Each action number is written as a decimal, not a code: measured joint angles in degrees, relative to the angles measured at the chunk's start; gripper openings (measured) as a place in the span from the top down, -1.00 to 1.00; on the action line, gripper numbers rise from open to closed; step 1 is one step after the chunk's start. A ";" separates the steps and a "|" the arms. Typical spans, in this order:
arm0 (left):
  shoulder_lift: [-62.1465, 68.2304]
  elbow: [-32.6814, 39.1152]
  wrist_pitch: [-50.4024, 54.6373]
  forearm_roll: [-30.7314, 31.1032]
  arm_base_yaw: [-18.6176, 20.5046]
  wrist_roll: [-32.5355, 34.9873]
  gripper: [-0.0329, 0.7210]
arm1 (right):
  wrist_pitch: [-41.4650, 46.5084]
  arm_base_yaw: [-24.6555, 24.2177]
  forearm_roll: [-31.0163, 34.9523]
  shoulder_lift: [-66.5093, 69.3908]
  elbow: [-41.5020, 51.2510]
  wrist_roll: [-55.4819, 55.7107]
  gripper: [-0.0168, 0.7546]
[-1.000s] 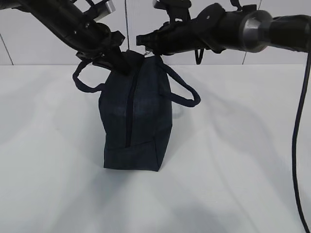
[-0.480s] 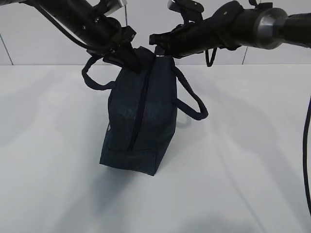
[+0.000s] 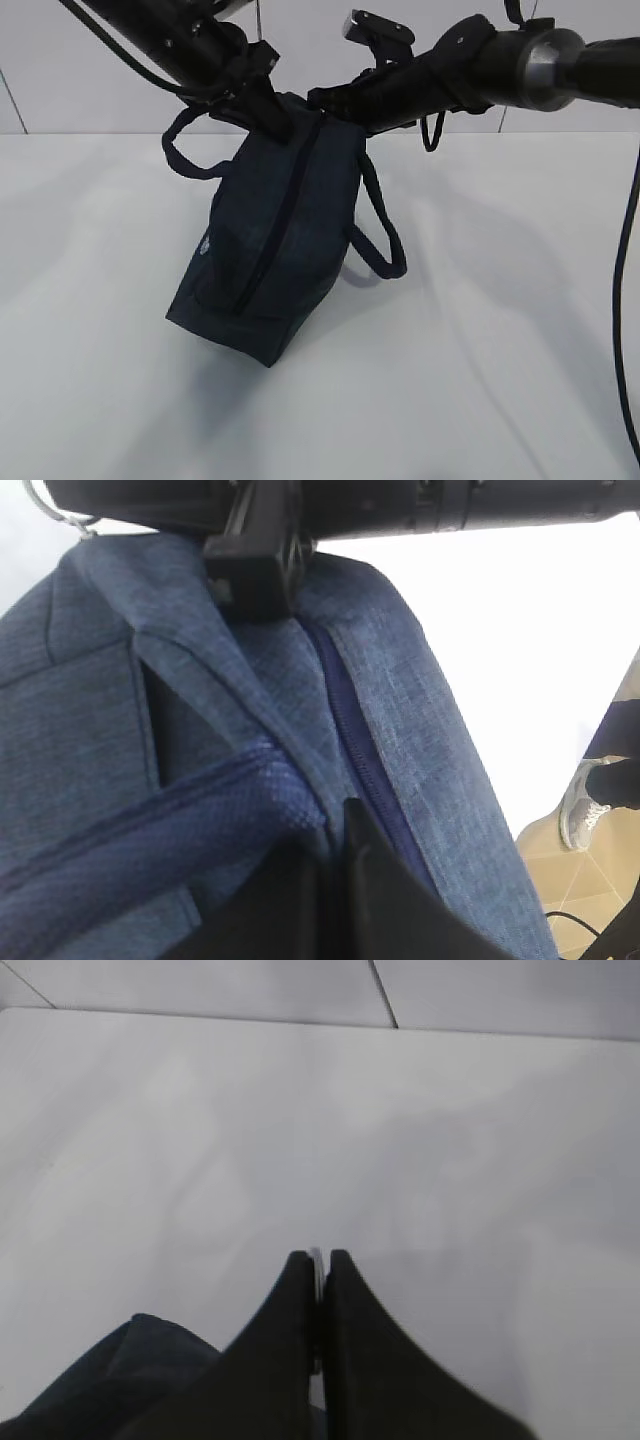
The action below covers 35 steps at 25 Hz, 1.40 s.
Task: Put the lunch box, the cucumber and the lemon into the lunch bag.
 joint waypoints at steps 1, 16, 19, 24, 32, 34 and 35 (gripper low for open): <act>0.00 0.12 0.05 0.12 0.00 0.09 0.93 | 0.32 0.00 0.00 0.44 0.00 0.11 0.96; 0.13 0.11 0.41 1.67 0.00 0.21 0.93 | 1.55 -0.08 -0.58 1.30 -0.10 0.82 0.96; 0.66 0.11 0.41 2.32 0.00 0.21 0.93 | 2.08 -0.08 -2.51 1.30 -0.75 0.82 0.96; 1.38 0.00 0.41 5.68 0.59 0.46 0.93 | 6.57 -0.12 -8.84 1.30 -4.44 0.72 0.95; 4.52 -0.08 0.29 6.93 4.05 0.31 0.93 | 13.28 -0.21 -13.71 1.30 -11.55 0.72 0.34; 5.27 -0.08 0.29 6.93 4.29 -0.09 0.93 | 15.63 -0.21 -15.96 1.30 -13.25 1.59 0.15; 5.28 -0.08 0.29 6.93 4.29 -0.65 0.93 | 17.34 -0.21 -17.95 1.30 -14.25 1.99 0.09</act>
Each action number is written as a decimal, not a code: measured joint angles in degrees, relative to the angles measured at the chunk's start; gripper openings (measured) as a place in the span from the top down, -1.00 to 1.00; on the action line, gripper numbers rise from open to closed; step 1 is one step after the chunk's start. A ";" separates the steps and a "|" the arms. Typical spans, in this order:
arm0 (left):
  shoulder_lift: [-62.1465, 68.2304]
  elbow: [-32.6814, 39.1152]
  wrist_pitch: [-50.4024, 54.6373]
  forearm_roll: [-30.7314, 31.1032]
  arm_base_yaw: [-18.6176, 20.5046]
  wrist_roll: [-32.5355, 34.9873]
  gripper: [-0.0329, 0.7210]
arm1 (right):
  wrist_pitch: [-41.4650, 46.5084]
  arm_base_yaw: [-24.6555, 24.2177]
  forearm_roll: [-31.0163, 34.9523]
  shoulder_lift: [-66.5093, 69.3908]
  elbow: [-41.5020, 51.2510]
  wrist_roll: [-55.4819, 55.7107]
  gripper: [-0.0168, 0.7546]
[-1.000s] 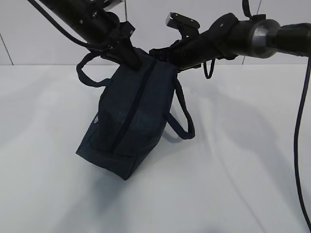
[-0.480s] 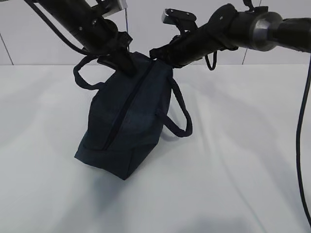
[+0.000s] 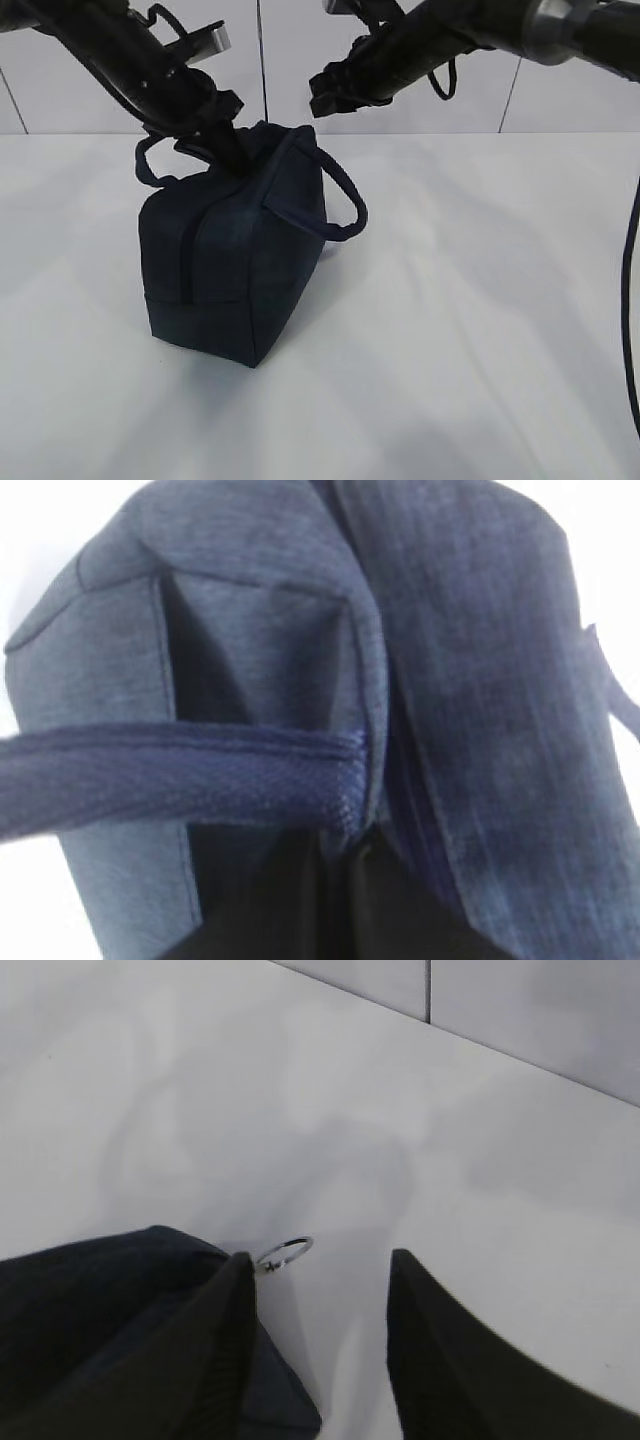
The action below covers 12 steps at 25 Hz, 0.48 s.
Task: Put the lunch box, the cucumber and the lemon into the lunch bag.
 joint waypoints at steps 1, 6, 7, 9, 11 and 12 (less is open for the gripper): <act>0.00 0.00 0.00 0.00 0.15 -0.67 0.93 | 1.84 0.00 -1.95 0.00 -1.03 0.33 0.05; 0.00 0.00 0.00 -0.10 0.58 -5.45 0.93 | 17.11 0.00 -13.78 -0.20 -5.88 1.20 0.01; 0.08 0.00 0.00 -0.10 0.80 -6.79 0.93 | 20.22 0.00 -15.44 -0.43 -6.85 1.41 0.00; 0.08 0.00 0.00 -0.10 1.06 -8.67 0.90 | 24.82 0.00 -17.85 -0.85 -8.93 1.79 0.00; 0.08 0.00 0.00 0.02 1.15 -9.47 0.82 | 26.31 0.00 -19.84 -1.22 -10.50 2.51 0.00; 0.08 0.00 0.00 0.27 1.28 -9.69 0.75 | 26.49 0.00 -20.84 -1.50 -10.94 3.03 0.00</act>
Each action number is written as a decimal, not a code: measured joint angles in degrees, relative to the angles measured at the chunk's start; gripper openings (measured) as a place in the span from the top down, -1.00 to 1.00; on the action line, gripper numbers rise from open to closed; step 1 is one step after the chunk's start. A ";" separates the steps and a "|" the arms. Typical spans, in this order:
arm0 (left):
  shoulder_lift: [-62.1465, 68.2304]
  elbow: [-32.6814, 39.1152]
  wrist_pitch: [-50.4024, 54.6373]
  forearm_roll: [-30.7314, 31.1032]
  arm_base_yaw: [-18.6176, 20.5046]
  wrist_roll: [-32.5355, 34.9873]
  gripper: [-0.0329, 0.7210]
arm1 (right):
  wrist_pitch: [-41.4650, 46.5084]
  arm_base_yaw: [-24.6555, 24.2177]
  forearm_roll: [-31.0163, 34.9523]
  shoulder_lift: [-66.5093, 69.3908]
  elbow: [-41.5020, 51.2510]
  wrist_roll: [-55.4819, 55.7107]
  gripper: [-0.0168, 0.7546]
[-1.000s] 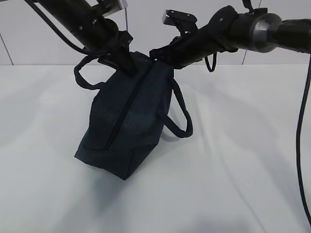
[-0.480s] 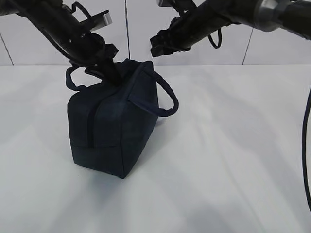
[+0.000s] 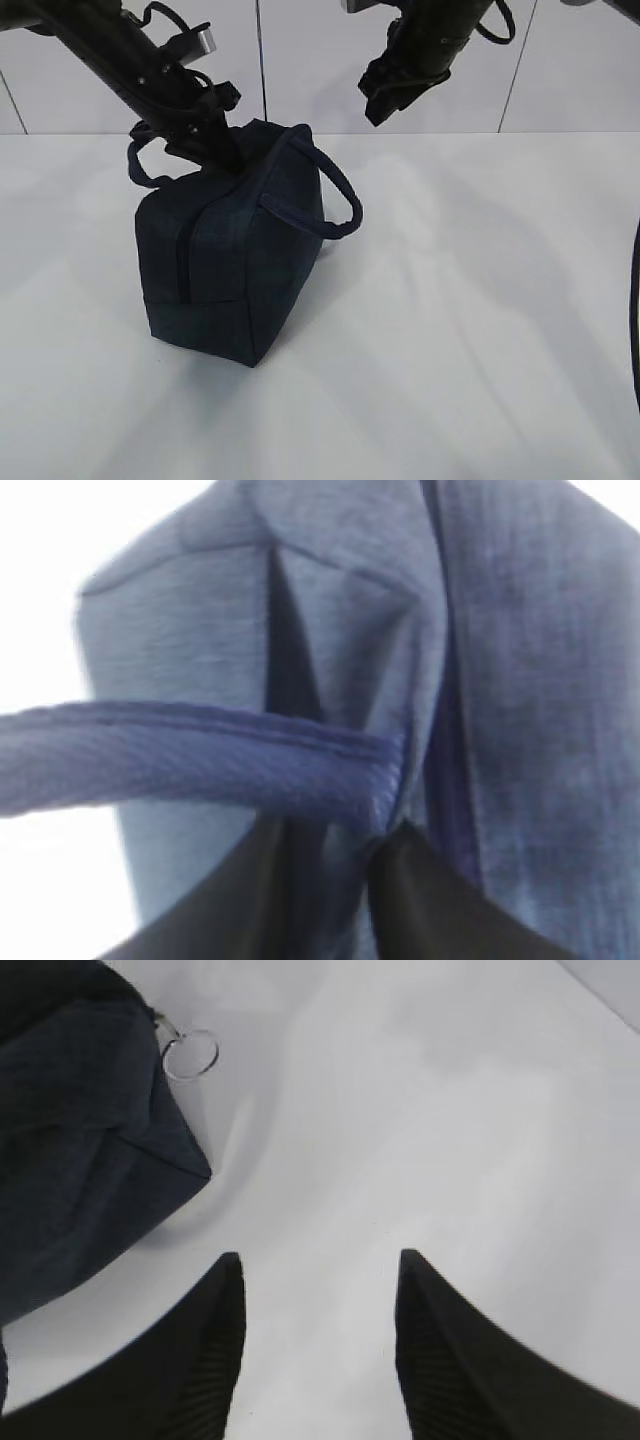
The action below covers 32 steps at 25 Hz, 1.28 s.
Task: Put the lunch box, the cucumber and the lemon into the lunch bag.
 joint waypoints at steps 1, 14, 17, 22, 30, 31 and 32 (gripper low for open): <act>0.00 0.00 0.00 0.46 0.02 -0.14 0.68 | 0.11 0.00 -0.99 -0.37 -0.10 0.80 0.00; -6.60 0.00 0.62 10.03 0.13 -2.09 0.13 | 1.13 0.00 -11.60 -7.67 -0.10 18.10 0.00; -8.53 0.00 0.83 12.00 0.13 -4.09 0.05 | 1.25 0.00 -10.88 -9.91 -0.10 19.16 0.00; -12.71 0.00 1.19 15.10 0.25 -8.20 0.04 | 1.33 0.00 -10.55 -15.68 4.82 21.43 0.01; -21.37 1.26 1.51 22.06 0.25 -12.05 0.04 | 1.33 0.00 -10.68 -32.01 21.93 23.68 0.01; -22.65 1.51 1.65 22.44 0.25 -12.19 0.04 | 1.37 0.00 -10.83 -33.74 23.66 23.76 0.01; -23.75 1.96 1.65 22.58 0.25 -12.18 0.04 | 1.47 0.00 -10.98 -35.73 25.23 23.81 0.01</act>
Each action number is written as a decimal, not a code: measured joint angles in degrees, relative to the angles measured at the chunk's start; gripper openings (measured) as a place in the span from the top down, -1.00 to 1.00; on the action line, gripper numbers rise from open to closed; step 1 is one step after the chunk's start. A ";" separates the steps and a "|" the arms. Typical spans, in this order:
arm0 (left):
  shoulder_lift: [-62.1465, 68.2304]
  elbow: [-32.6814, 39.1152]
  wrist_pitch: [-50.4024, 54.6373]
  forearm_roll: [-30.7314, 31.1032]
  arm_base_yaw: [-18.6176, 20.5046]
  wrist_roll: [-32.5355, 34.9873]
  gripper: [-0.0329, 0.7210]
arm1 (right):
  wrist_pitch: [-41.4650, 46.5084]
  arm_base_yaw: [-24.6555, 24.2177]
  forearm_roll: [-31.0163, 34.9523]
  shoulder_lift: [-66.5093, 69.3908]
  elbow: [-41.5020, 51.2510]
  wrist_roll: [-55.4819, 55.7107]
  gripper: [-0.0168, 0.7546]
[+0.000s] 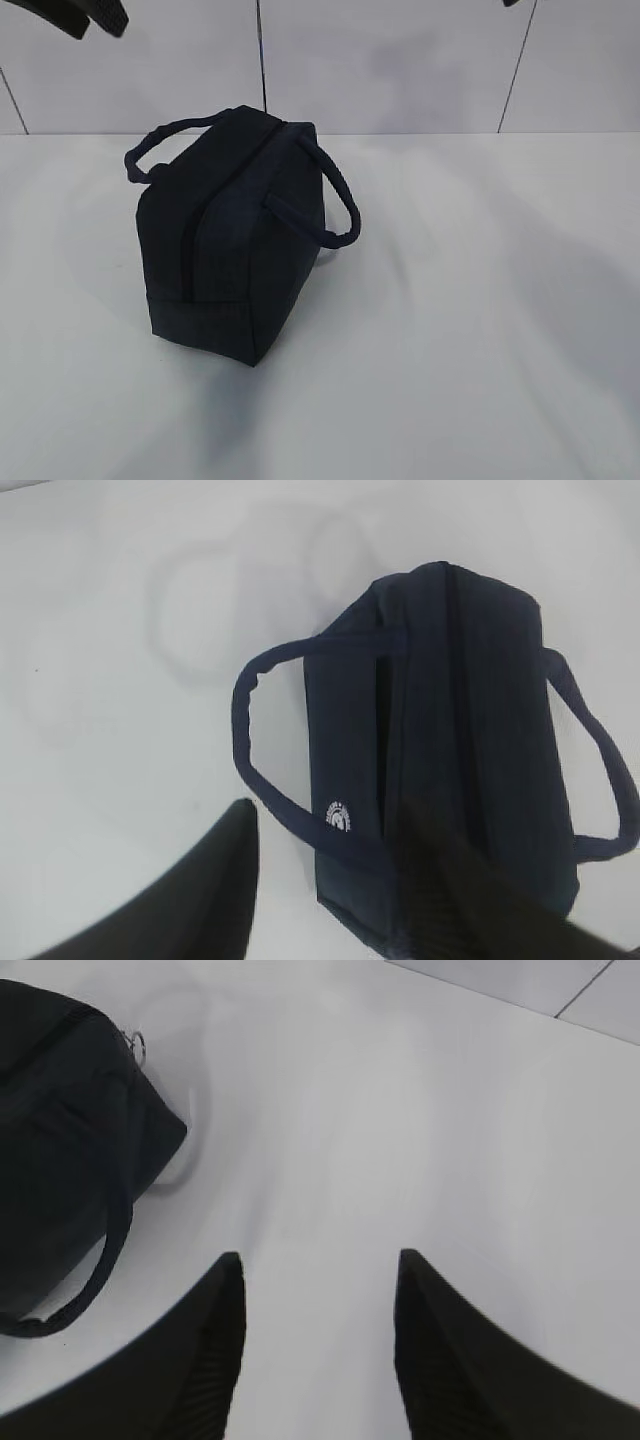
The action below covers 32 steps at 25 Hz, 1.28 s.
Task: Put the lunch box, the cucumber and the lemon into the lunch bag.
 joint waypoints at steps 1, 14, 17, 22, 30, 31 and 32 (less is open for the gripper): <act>-1.40 0.56 0.00 0.00 0.00 0.00 0.04 | -0.01 0.00 -0.09 -1.90 1.20 0.00 0.01; -23.52 16.19 0.82 4.52 0.00 -0.28 0.05 | -0.01 0.00 -0.30 -27.14 23.87 0.95 0.01; -28.79 18.73 0.82 4.54 0.00 -0.38 0.06 | 0.11 0.00 -0.30 -34.25 30.13 1.18 0.01; -37.27 22.96 1.00 4.77 0.00 -0.38 0.11 | 0.18 0.00 -0.38 -46.43 40.46 2.04 0.01; -49.91 24.03 1.24 4.90 0.00 -0.38 0.13 | 0.52 0.00 -0.65 -64.46 52.58 2.37 0.01; -51.48 24.03 1.24 4.90 0.00 -0.38 0.14 | 0.52 0.00 -0.65 -66.59 53.93 2.37 0.01; -53.05 24.03 1.28 4.90 0.00 -0.38 0.15 | 0.52 0.00 -0.65 -68.63 55.28 2.50 0.01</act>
